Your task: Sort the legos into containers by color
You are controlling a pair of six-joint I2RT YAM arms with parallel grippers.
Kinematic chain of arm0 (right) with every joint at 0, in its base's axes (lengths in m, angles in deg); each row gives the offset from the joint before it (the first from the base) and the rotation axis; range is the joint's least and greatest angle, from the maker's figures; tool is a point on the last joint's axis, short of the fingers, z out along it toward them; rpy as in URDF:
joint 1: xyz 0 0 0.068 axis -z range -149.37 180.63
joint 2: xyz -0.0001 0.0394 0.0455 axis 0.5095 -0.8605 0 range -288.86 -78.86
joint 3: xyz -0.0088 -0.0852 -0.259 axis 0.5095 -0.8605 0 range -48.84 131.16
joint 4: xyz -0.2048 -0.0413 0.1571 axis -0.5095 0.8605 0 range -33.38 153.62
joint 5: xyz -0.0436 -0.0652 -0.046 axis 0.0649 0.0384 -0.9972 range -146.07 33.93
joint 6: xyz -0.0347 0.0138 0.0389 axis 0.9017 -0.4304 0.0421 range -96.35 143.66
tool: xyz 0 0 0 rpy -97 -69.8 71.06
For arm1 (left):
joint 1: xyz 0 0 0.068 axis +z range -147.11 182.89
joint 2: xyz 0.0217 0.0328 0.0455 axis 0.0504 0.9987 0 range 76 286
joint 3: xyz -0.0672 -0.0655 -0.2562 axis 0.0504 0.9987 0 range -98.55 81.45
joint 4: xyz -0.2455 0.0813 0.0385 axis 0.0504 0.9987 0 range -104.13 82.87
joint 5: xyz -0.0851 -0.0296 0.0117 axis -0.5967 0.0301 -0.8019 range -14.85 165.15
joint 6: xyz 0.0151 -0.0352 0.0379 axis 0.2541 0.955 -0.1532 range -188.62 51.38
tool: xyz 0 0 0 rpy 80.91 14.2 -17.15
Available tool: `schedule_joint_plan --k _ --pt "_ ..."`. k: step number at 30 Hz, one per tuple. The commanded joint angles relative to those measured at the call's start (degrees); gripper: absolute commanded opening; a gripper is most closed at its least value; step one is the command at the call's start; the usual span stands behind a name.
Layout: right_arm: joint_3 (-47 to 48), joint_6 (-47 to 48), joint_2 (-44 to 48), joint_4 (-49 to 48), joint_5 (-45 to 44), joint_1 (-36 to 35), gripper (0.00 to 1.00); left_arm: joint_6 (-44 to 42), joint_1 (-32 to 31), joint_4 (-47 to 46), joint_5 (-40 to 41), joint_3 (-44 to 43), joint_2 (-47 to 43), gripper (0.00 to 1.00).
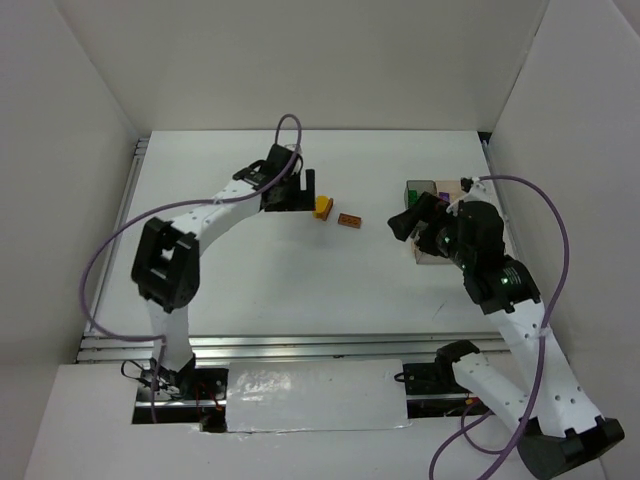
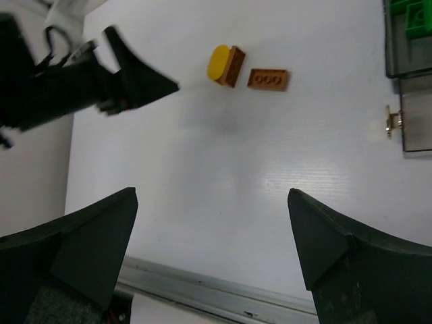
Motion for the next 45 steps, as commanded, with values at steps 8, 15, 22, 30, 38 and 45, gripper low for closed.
schedule_joint_plan --k 8,15,22,30,38,45 --pt "-5.9 1.4 5.6 -0.5 16.6 -0.7 1.0 -5.9 -2.2 -8.1 1.8 -17.3 19.9 0.93" --pt "-6.2 2.9 7.0 0.7 17.7 -0.7 1.0 -7.6 -2.9 -7.7 4.5 -20.9 26.9 0.91" --pt "-7.1 2.9 6.9 -0.5 19.9 -0.7 1.0 -7.9 -4.1 -7.5 6.7 -22.0 29.8 0.65" --pt "-9.9 1.5 6.2 -2.9 17.5 -0.7 1.0 -11.5 -4.4 -15.3 5.9 -8.6 15.2 0.0" --pt "-13.1 -10.0 11.4 -9.8 12.8 -0.8 1.0 -24.0 -11.7 -39.8 -6.9 30.4 -20.9 0.0" --pt "-14.7 -15.9 11.0 -17.3 24.9 -2.8 0.99 -27.2 -21.1 -41.1 -13.6 40.7 -40.1 0.0"
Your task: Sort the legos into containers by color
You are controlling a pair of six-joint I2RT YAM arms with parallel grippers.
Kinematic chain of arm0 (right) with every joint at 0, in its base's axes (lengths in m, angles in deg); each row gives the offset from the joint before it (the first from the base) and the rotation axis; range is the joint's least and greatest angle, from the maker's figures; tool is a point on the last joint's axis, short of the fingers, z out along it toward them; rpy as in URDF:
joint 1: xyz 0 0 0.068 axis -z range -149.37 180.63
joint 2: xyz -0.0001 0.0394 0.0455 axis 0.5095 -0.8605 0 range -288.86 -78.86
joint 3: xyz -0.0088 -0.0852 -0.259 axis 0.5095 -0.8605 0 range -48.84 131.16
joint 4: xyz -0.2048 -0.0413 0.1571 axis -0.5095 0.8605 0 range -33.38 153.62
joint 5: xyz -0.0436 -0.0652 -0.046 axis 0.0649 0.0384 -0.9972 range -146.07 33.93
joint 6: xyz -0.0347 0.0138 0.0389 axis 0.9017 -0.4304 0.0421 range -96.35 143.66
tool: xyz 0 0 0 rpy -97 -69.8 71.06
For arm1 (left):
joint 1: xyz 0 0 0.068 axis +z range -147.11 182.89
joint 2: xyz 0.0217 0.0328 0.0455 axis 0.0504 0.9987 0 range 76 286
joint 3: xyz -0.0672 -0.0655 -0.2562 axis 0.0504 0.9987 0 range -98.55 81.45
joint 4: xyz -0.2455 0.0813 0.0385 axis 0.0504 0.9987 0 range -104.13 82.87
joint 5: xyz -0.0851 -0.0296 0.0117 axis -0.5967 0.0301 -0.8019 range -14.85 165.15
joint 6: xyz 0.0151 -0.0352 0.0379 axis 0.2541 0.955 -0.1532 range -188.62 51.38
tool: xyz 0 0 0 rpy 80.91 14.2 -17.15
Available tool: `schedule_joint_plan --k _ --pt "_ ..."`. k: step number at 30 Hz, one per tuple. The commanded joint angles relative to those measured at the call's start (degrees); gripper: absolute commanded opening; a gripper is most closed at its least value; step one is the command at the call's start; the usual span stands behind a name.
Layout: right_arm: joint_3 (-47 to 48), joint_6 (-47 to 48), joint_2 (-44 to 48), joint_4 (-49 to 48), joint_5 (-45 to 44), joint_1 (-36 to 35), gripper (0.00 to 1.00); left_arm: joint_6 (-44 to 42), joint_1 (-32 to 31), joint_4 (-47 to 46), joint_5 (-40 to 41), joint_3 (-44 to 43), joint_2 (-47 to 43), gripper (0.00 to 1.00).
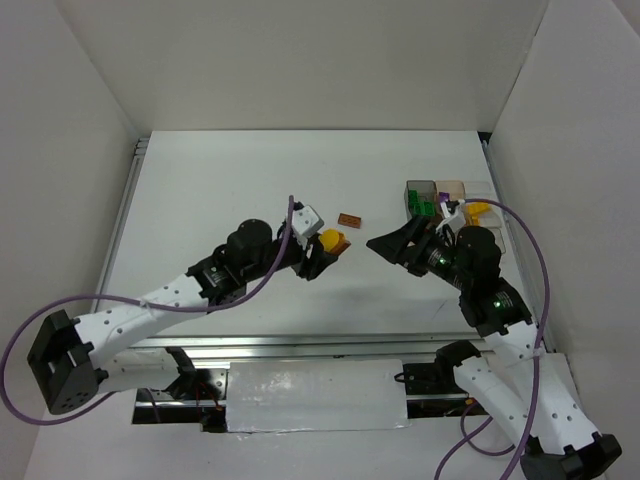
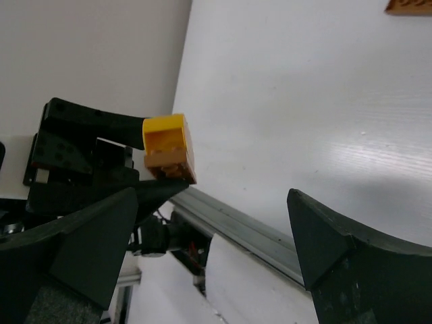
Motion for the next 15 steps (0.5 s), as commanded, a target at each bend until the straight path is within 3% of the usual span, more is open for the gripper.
schedule_joint_plan --k 1,8,15 --pt "-0.8 -4.0 0.9 -6.2 4.3 -2.2 0.98 -3.6 -2.1 -2.0 -4.4 1.6 -3.2 0.0" --pt "-0.1 -6.3 0.7 -5.5 2.2 -10.9 0.97 -5.0 -6.8 2.1 -5.1 0.7 -9.5 0.0" --pt "0.9 -6.6 -2.1 -6.9 -6.9 -23.0 0.95 -6.4 -10.6 6.3 -2.1 -3.0 -7.4 0.0"
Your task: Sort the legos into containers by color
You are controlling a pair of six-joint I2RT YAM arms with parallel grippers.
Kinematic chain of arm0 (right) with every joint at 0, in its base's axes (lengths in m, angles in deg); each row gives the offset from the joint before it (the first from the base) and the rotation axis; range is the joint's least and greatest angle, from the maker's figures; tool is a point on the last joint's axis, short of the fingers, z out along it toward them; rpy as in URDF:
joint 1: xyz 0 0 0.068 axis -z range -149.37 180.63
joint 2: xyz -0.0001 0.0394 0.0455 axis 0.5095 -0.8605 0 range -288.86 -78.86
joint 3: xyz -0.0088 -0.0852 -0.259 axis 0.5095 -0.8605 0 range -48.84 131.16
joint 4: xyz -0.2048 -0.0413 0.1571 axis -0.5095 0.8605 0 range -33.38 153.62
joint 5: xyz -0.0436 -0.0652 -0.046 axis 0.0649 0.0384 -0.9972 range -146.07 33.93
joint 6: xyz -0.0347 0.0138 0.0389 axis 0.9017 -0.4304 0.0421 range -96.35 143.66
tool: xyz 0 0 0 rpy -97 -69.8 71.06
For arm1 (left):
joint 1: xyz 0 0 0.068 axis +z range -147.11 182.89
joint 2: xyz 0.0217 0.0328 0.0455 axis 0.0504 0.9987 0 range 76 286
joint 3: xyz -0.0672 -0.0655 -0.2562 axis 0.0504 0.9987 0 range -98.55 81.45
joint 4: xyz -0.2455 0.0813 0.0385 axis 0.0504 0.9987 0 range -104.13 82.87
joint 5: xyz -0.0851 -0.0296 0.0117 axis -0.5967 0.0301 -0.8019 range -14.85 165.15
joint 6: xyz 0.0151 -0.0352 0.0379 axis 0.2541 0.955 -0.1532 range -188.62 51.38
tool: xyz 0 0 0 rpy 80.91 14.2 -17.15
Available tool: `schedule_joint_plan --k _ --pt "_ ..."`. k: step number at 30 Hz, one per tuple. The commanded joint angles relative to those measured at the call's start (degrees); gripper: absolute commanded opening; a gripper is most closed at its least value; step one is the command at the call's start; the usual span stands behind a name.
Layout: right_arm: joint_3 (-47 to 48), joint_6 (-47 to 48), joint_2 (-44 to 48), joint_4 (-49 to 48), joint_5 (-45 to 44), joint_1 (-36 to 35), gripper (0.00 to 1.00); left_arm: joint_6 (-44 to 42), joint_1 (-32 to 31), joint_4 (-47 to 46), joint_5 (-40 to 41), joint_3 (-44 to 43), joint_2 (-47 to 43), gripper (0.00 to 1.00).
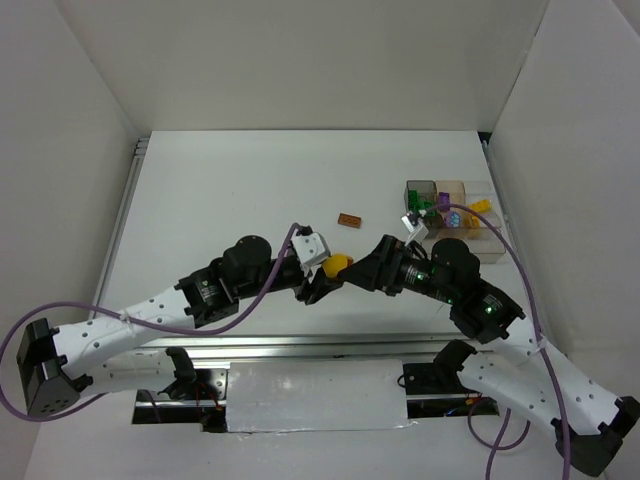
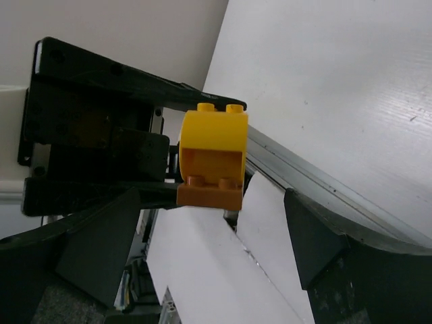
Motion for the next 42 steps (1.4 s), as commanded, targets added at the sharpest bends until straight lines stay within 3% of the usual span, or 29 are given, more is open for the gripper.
schedule_joint_plan --k 1,2,4,5,6,10,11,12,13,14,20,23,24,27,30,32,38,42 --pt "1.5 0.0 -2.1 -3.8 -5.9 -3.7 0.93 -1.9 -2.4 0.0 1.7 -3.3 0.6 0.0" --pt "1.4 0.3 -2.4 -4.4 -6.4 -4.2 0.9 -2.0 -2.8 -0.2 2.2 -3.2 0.7 0.0" --pt "1.5 0.8 -2.9 -5.1 -8.1 -5.1 0.63 -1.8 -3.6 -0.2 3.2 -3.3 0.8 0.0" --pt "1.4 0.8 -3.0 -5.2 -8.5 -5.2 0.46 -1.8 -3.8 -0.2 3.2 -3.4 0.8 0.0" --pt "1.3 0.8 -3.0 -5.3 -8.8 -5.4 0.17 -1.8 -3.8 -0.3 3.2 -3.4 0.8 0.0" --pt "-0.2 3.5 -1.9 -7.3 -9.7 -5.6 0.12 -1.5 -3.9 -0.6 0.8 -3.9 0.4 0.09" --pt "-0.9 4.4 -1.2 -8.5 -9.7 -5.6 0.02 -1.3 -3.9 -0.7 0.8 -3.9 0.4 0.16" --pt "-2.3 5.4 -0.2 -9.6 -10.5 -5.6 0.0 -1.1 -3.9 -0.7 0.6 -3.9 0.4 0.41" --pt "-3.0 6.5 0.2 -11.2 -10.7 -5.6 0.0 -0.5 -3.9 -0.9 1.0 -4.0 0.4 0.55" --pt "-3.2 9.3 0.3 -11.5 -11.1 -5.5 0.0 0.7 -3.9 -1.0 1.1 -4.1 0.3 0.99" --pt "-2.2 21.0 -2.2 -11.8 -5.4 -1.7 0.0 7.3 -3.9 3.9 4.5 -6.6 -1.3 0.99" --pt "-3.1 23.4 -2.0 -13.2 2.1 7.7 0.0 12.2 -3.9 11.1 7.9 -10.0 -2.6 1.0" --pt "-4.4 23.3 -1.9 -15.8 6.0 14.5 0.0 14.1 -3.6 12.7 8.2 -10.7 -3.4 1.0" --pt "-5.9 23.7 -3.8 -19.6 21.1 21.5 0.0 16.5 -0.6 18.0 9.1 -13.9 -4.4 1.0" --pt "-5.4 26.2 -7.4 -31.3 42.4 22.5 0.0 21.0 7.5 20.4 -0.3 -16.9 -4.1 0.99" --pt "-7.1 18.4 -7.8 -41.1 51.9 22.4 0.0 23.3 10.9 20.2 -12.1 -17.8 -3.4 1.0" --pt "-6.8 13.1 -6.3 -48.7 57.0 19.9 0.0 24.9 12.7 13.1 -30.0 -15.7 0.4 0.96" --pt "-0.8 24.2 -6.9 -31.5 52.1 16.7 0.0 28.6 12.6 6.2 -35.7 -12.6 2.1 0.91"
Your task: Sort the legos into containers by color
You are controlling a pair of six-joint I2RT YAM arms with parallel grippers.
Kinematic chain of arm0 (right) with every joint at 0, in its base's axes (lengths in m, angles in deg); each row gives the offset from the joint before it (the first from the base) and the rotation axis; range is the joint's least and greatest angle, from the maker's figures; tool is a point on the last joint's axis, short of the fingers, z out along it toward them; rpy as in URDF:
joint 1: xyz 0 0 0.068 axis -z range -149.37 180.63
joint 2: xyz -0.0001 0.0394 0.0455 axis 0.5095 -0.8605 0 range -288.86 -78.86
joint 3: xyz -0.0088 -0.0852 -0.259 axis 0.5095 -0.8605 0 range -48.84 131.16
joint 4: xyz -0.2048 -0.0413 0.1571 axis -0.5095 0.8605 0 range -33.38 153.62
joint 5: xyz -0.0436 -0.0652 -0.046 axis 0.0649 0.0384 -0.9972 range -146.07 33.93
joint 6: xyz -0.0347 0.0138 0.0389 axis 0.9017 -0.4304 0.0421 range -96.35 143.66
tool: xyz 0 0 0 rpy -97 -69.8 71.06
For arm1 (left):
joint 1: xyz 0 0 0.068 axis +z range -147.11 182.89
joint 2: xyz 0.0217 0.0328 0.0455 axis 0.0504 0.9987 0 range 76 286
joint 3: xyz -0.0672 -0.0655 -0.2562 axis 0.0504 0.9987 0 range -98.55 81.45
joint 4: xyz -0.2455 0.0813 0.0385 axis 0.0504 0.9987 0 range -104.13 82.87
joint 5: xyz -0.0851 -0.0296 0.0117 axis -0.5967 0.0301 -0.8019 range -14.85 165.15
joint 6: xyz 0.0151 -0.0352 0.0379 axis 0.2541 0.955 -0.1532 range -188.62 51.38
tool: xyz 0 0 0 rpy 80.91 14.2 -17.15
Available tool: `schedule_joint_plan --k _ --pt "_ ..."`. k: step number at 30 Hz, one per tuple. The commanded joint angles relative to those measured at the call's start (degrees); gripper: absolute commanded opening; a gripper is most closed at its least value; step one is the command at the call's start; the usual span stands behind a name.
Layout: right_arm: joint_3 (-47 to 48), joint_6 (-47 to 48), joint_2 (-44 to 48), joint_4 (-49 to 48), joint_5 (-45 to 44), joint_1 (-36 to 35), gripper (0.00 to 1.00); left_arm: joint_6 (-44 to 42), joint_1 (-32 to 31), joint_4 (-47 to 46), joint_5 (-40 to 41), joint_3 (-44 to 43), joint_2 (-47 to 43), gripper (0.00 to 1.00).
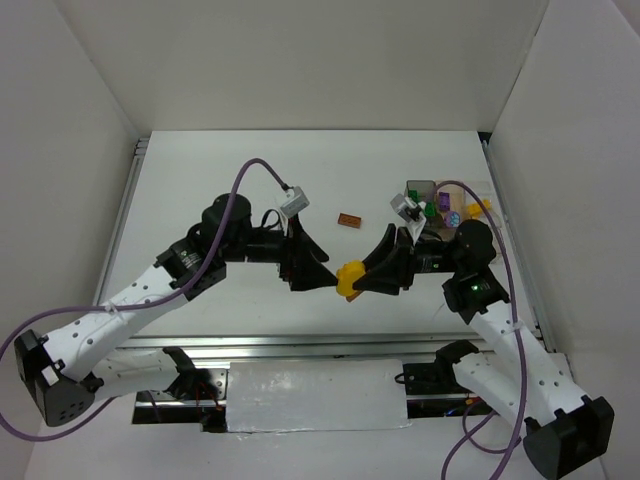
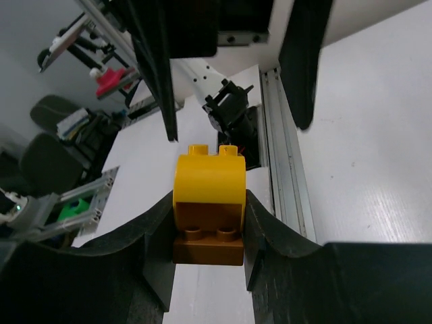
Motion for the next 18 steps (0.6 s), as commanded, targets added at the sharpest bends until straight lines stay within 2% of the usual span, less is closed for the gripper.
schedule_joint_plan --k 1,4,8,13,16,17,18 --pt "5.9 6.5 -0.3 7.2 -0.3 -2.4 0.0 4.4 -0.1 -9.8 -10.6 2.8 0.6 0.91" --pt "7.0 6.4 -2.0 8.0 -1.2 -2.4 0.0 5.1 -0.4 -11.6 -11.4 4.2 0.4 0.9" --pt "6.5 2.0 -2.9 2.2 -1.4 -3.4 0.0 6.2 -0.7 -14.8 -12.8 5.4 1.1 0.86" --pt "9.4 7.7 -4.3 10.1 -6.1 -6.9 0.0 6.6 -1.0 -15.9 -13.6 5.3 1.8 0.79" --pt "10.5 8.7 -5.6 11.8 -7.0 -7.7 0.0 5.8 -1.2 -15.5 -13.0 4.9 1.5 0.66" --pt "10.7 8.7 -5.8 11.8 -7.5 -8.2 0.0 5.7 -1.2 -15.3 -13.1 4.8 1.4 0.52" --pt "10.8 9.0 -5.7 12.4 -8.3 -8.3 0.0 5.4 -1.3 -15.0 -13.2 4.6 1.6 0.45"
